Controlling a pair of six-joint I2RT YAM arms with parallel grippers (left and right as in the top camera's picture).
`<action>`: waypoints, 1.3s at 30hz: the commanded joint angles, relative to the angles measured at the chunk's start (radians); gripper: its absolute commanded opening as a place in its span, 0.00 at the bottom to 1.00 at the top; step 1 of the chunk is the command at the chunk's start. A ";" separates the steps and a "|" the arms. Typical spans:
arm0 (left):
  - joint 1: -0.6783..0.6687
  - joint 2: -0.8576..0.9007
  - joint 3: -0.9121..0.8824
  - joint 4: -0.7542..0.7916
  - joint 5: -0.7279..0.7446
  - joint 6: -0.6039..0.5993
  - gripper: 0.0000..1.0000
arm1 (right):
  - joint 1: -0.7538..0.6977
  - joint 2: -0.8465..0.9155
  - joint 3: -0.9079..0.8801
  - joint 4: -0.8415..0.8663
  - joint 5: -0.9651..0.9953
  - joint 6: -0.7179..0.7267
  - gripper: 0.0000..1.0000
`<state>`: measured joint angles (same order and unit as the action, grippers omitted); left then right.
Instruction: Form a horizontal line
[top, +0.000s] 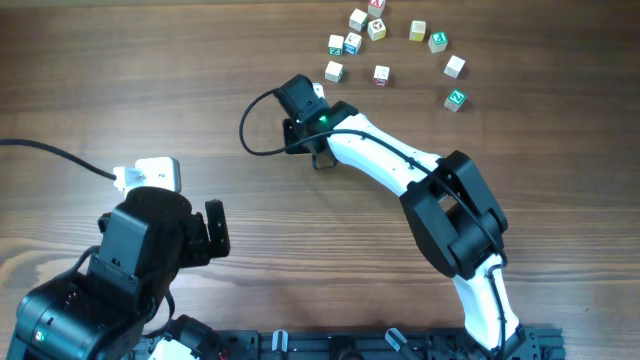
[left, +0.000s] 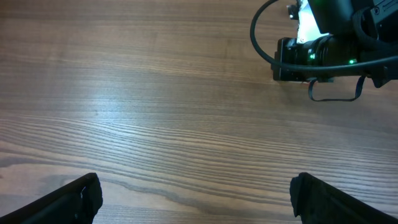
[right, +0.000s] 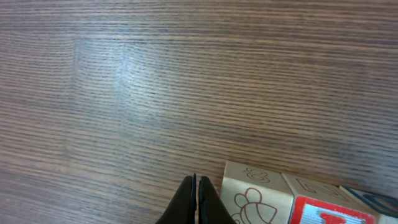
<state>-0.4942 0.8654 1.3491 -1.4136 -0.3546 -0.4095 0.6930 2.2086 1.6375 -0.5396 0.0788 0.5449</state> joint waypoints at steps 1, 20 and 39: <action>0.004 -0.002 -0.001 0.002 -0.010 -0.017 1.00 | 0.000 0.013 -0.003 -0.012 0.047 0.011 0.05; 0.004 -0.002 -0.001 0.002 -0.010 -0.017 1.00 | -0.026 -0.082 0.057 0.043 0.178 0.005 0.05; 0.004 -0.002 -0.001 0.002 -0.010 -0.017 1.00 | -0.252 -0.102 -0.061 -0.223 0.212 0.217 0.05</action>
<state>-0.4942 0.8654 1.3491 -1.4136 -0.3546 -0.4095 0.4385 2.1315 1.5791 -0.7605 0.2886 0.7460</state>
